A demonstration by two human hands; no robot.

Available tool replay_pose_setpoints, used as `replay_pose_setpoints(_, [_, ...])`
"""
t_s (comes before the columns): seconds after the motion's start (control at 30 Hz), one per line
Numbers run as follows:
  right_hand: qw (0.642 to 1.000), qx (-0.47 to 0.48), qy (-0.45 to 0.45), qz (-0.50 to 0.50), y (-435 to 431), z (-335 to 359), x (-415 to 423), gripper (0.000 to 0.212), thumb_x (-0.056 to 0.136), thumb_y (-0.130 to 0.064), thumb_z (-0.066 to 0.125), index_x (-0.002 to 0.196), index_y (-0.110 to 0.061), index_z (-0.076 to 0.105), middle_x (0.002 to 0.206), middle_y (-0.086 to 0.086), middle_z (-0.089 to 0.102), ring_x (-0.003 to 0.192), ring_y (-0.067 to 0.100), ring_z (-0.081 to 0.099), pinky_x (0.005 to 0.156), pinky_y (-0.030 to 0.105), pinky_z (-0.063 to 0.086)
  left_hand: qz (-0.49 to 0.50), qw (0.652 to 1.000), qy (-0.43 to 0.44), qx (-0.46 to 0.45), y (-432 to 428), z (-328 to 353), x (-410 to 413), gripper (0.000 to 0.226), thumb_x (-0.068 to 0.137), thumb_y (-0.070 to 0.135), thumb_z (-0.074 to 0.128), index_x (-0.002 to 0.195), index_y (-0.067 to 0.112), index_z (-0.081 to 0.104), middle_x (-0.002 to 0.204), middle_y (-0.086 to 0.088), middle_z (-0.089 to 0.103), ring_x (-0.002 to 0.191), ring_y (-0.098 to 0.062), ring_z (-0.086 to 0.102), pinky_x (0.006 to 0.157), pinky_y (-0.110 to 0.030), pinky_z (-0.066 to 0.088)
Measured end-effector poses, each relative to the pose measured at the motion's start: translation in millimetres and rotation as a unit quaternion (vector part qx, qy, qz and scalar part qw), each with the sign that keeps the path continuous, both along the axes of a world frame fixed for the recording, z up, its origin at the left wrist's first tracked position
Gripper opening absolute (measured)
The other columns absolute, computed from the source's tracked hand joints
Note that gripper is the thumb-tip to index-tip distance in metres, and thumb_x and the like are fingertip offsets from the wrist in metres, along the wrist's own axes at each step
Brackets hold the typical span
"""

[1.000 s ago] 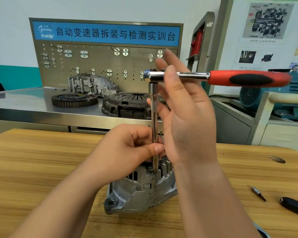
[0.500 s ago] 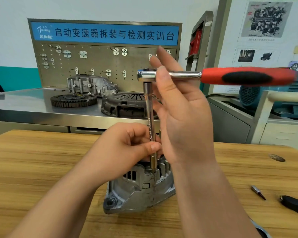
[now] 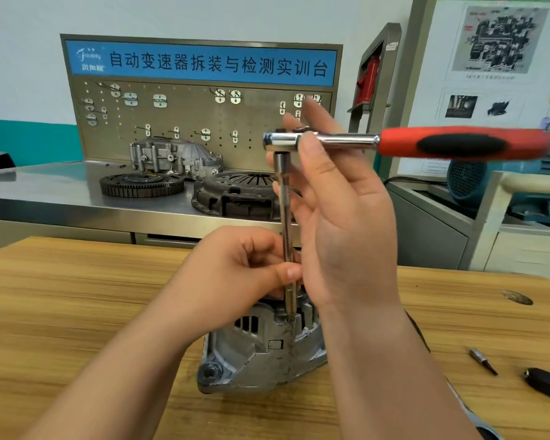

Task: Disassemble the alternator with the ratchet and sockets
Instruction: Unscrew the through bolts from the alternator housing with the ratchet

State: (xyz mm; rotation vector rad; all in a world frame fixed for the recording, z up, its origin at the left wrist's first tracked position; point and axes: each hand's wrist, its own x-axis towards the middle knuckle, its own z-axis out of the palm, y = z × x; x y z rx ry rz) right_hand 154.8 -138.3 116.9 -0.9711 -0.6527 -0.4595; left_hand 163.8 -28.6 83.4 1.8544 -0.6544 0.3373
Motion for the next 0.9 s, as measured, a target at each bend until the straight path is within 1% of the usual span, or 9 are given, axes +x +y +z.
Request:
replay_pose_setpoints(0.07, [1.0,0.007,-0.02,0.006,1.8,-0.2,0.1,0.023,0.087,-0.019,0.056,0.106,-0.023,0.068,0.12,0.001,0.069,0.117,0.027,0.06,0.101,0.036,0.047,-0.001,1.0,-0.005,0.007,0.4,0.7,1.3,0.015,0.075,0.011,0.072,0.08,-0.004,0.069,0.073,-0.016,0.071,0.066,-0.025,0.069,0.068,-0.033,0.059])
replay_pose_setpoints(0.13, [0.999,0.025,-0.028,0.036,0.6,0.2,0.0,0.019,0.091,-0.021,0.052,0.103,-0.019,0.068,0.115,0.004,0.069,0.111,0.028,0.064,0.085,0.03,0.054,-0.012,1.0,-0.011,0.015,2.0,0.5,1.7,0.014,0.076,0.014,0.071,0.078,0.0,0.07,0.071,-0.013,0.071,0.064,-0.025,0.067,0.067,-0.033,0.058])
replay_pose_setpoints(0.27, [0.995,0.039,0.028,0.082,-6.0,1.8,0.6,0.038,0.085,-0.039,0.049,0.105,-0.011,0.063,0.098,0.009,0.074,0.074,0.022,0.071,0.072,0.029,0.057,-0.029,0.998,-0.027,0.051,2.3,1.9,-3.6,0.024,0.08,0.031,0.071,0.068,0.011,0.068,0.058,-0.012,0.058,0.055,-0.016,0.048,0.055,-0.026,0.041])
replay_pose_setpoints(0.43, [0.999,-0.01,-0.03,0.002,-3.8,2.2,-0.7,0.024,0.09,-0.024,0.055,0.111,-0.024,0.066,0.119,0.001,0.069,0.112,0.021,0.063,0.102,0.038,0.047,-0.004,1.0,0.0,0.02,-2.9,3.8,-5.6,0.046,0.071,0.032,0.071,0.083,-0.012,0.065,0.079,-0.03,0.067,0.077,-0.047,0.064,0.076,-0.056,0.054])
replay_pose_setpoints(0.53, [0.998,-0.002,-0.057,0.01,-1.7,2.9,-1.3,0.026,0.09,-0.018,0.053,0.113,-0.022,0.065,0.123,0.0,0.066,0.105,0.016,0.065,0.094,0.034,0.05,0.018,0.999,-0.014,0.036,-3.6,2.5,-3.2,0.03,0.072,0.025,0.073,0.082,-0.003,0.071,0.076,-0.019,0.071,0.076,-0.039,0.067,0.075,-0.051,0.055])
replay_pose_setpoints(0.67, [0.996,0.015,-0.019,0.081,-5.2,1.8,-1.2,0.027,0.099,-0.03,0.04,0.112,-0.017,0.06,0.101,0.0,0.073,0.079,0.013,0.071,0.084,0.037,0.056,-0.011,0.998,-0.011,0.053,0.5,4.2,-5.1,0.03,0.069,0.032,0.067,0.076,0.004,0.072,0.067,-0.013,0.07,0.062,-0.021,0.062,0.062,-0.033,0.052])
replay_pose_setpoints(0.73, [0.995,0.014,0.016,0.1,-6.9,2.3,-1.6,0.033,0.099,-0.04,0.037,0.109,-0.017,0.059,0.093,0.003,0.075,0.072,0.017,0.071,0.077,0.033,0.058,-0.04,0.998,0.013,0.047,1.3,5.9,-7.1,0.023,0.071,0.028,0.066,0.081,0.009,0.074,0.073,-0.007,0.073,0.069,-0.023,0.068,0.067,-0.033,0.054])
replay_pose_setpoints(0.83, [0.997,0.002,0.026,0.069,-5.2,2.4,-2.4,0.035,0.092,-0.042,0.048,0.112,-0.017,0.063,0.102,0.007,0.074,0.081,0.019,0.069,0.074,0.025,0.055,-0.028,0.999,0.021,0.025,0.2,5.3,-5.3,0.029,0.063,0.028,0.068,0.081,0.005,0.074,0.076,-0.01,0.074,0.075,-0.026,0.07,0.075,-0.039,0.056])
replay_pose_setpoints(0.9, [0.999,-0.024,0.0,0.03,-3.0,2.1,-2.5,0.028,0.09,-0.033,0.054,0.115,-0.025,0.064,0.115,0.002,0.071,0.102,0.02,0.067,0.089,0.028,0.053,-0.002,1.0,0.012,0.008,-1.8,3.8,-3.7,0.041,0.056,0.031,0.068,0.079,-0.003,0.071,0.074,-0.016,0.072,0.072,-0.031,0.069,0.073,-0.042,0.055])
